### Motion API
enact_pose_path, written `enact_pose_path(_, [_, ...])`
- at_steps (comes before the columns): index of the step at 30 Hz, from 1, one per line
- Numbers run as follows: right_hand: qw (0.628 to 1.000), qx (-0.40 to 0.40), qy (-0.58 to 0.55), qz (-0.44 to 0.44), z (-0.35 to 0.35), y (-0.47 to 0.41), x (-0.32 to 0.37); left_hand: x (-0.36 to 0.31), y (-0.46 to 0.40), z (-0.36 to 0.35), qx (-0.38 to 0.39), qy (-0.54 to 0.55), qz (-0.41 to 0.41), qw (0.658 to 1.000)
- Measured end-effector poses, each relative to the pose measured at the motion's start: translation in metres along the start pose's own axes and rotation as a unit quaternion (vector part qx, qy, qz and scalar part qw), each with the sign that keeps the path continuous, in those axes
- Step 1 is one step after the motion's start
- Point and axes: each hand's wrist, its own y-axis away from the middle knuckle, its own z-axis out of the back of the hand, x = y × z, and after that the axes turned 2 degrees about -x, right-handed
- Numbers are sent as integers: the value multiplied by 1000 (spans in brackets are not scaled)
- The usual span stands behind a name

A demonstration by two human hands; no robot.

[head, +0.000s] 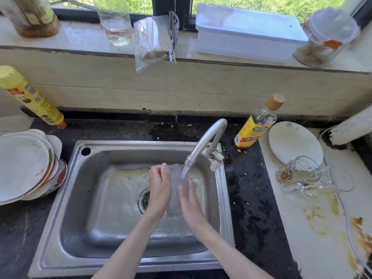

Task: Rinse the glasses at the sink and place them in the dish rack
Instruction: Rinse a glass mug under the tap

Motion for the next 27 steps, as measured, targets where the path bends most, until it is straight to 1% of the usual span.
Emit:
enact_pose_path(2, [998,-16,-49,-34,5,-5,3,-2,4,-1,46,-38,-37,998])
enact_pose_path(3, [995,-26,-86,-52,10,-7,5,0,7,0,70,-71,-80,992])
enact_pose_path(5, [979,-26,-176,-100,16,-10,12,6,12,-1,103,-137,-189,967])
enact_pose_path(6, [975,-23,-189,-114,19,-11,14,9,11,-1,104,-170,-226,953])
enact_pose_path(8, [984,-12,-143,-105,22,-12,14,11,6,-2,70,-215,-263,938])
enact_pose_path(10, [994,-17,-86,-65,16,-14,18,6,3,-4,31,-219,-260,940])
enact_pose_path(12, [998,-14,-39,-47,14,-16,21,3,0,-5,-5,-191,-240,952])
enact_pose_path(14, [999,-1,-49,-17,13,-18,22,1,-5,-4,-40,-151,-214,964])
enact_pose_path(16, [997,0,-70,-8,14,-18,16,-5,-9,-4,-52,-103,-180,977])
enact_pose_path(18, [995,2,-96,-16,14,-18,11,-11,-11,-5,-35,-83,-156,984])
enact_pose_path(19, [995,-1,-101,-21,14,-18,9,-12,-10,-6,-18,-89,-160,983])
enact_pose_path(23, [978,17,-204,-39,22,-21,11,-4,11,-9,92,-148,-200,964])
enact_pose_path(25, [973,32,-227,-38,26,-22,15,1,18,-11,104,-184,-214,954])
enact_pose_path(27, [974,26,-221,-29,22,-22,16,1,16,-12,90,-198,-222,950])
